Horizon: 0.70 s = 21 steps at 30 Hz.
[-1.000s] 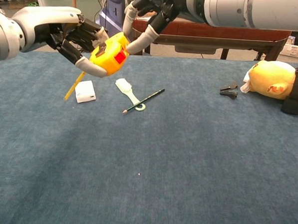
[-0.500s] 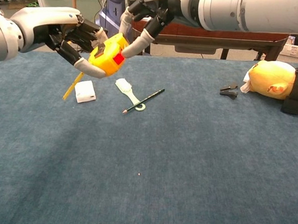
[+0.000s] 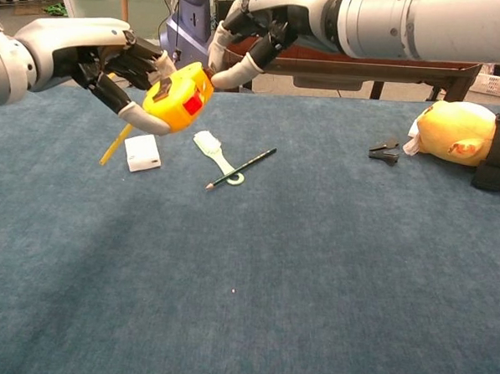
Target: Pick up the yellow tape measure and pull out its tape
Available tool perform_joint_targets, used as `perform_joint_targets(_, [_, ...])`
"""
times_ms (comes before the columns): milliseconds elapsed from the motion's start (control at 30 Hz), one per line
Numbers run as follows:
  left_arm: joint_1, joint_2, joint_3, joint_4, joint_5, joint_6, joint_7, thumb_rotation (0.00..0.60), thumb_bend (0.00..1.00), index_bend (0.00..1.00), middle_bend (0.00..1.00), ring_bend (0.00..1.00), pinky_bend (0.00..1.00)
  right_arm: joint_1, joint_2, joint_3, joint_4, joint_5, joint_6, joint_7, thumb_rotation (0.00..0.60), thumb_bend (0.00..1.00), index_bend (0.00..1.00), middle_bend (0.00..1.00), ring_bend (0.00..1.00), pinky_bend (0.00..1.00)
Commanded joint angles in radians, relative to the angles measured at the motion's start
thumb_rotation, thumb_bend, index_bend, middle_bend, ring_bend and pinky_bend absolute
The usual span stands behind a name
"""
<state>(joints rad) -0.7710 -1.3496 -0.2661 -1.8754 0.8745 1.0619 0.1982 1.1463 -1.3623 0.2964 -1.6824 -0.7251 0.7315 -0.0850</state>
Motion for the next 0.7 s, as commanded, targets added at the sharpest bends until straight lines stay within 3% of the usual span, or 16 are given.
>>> perform_joint_targets(33, [-0.001,-0.001,0.001,0.002,-0.001,-0.001,0.002,0.6,0.11,0.48,0.45,0.26,0.14,-0.001,-0.005,0.002,0.004,-0.006,0.0,0.006,0.6,0.38,0.51,0.19,0.06,0.08])
perform_joint_targets(367, [-0.001,0.0,0.0,0.003,-0.006,-0.002,0.004,0.6,0.11,0.48,0.45,0.26,0.14,-0.002,-0.021,-0.001,0.018,-0.003,0.008,0.005,0.6,0.47,0.55,0.22,0.08,0.08])
perform_joint_targets(700, [0.002,0.006,0.0,-0.001,-0.005,-0.001,0.004,0.6,0.11,0.48,0.45,0.26,0.14,-0.006,-0.03,0.007,0.016,0.0,0.034,0.001,0.6,0.62,0.59,0.26,0.11,0.08])
